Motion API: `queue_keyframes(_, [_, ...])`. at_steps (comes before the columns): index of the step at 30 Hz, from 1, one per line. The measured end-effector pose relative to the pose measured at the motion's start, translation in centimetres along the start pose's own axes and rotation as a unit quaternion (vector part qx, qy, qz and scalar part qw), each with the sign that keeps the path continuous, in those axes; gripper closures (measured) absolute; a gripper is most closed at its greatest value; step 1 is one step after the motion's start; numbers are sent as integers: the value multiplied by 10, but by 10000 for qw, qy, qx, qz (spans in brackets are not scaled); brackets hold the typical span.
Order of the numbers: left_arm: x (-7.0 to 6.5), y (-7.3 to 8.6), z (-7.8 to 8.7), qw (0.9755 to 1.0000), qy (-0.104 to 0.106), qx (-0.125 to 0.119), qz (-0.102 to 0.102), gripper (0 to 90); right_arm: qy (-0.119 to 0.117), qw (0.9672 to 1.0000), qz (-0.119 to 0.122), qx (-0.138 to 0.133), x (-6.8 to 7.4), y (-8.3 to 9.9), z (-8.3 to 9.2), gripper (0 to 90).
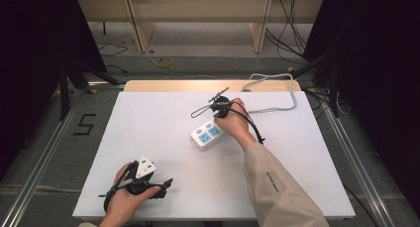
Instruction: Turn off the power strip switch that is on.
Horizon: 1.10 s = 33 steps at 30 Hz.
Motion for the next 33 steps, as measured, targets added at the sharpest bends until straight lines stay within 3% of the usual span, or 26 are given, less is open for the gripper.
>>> queue_keyframes(33, [0, 1, 0, 10000, -19, 23, 16, 128, 68, 9998, -24, 173, 1, -1, -1, 900])
Point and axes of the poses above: each handheld gripper's, and its own axes: z roughly backward along the jaws, y roughly out of its underside, x roughly to its left, the point moved 6 cm from there along -z, roughly forward along the jaws, and after that the axes turned 12 degrees about x, right-handed, at the moved point
